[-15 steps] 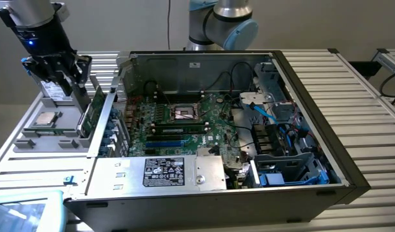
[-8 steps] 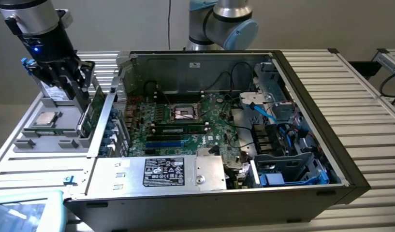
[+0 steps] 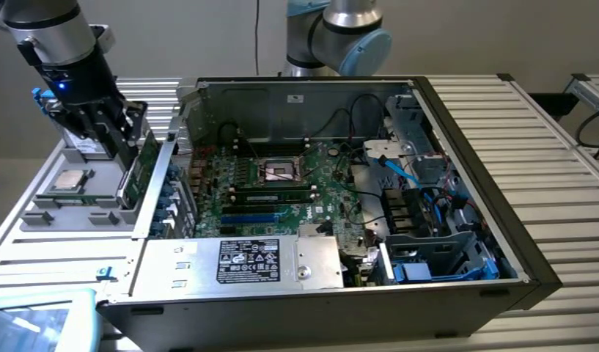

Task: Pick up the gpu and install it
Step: 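Pick up the gpu and move the gpu toward the slot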

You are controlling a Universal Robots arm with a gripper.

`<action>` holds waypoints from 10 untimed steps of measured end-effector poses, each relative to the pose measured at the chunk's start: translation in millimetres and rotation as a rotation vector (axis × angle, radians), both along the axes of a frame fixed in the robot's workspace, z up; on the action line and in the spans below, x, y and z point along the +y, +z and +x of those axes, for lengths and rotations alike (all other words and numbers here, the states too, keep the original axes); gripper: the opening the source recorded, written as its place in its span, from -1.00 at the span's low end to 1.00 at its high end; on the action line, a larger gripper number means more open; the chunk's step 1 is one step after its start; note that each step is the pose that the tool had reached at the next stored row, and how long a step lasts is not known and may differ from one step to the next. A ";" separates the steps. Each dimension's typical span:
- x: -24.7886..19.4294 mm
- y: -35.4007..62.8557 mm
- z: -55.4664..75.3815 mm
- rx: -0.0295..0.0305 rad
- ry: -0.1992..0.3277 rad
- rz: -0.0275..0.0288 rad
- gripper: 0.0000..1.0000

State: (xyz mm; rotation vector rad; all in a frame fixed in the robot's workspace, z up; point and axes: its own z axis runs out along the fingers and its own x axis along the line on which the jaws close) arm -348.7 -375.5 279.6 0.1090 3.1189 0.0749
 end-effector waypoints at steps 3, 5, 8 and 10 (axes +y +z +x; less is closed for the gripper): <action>0.0 -5.5 0.3 0.0002 0.000 -0.0001 -0.19; 0.0 -9.1 0.4 0.0001 0.000 -0.0001 -0.19; 0.0 -14.5 0.7 0.0001 0.000 0.0000 -0.19; 0.0 -18.2 0.8 0.0001 0.000 -0.0001 -0.19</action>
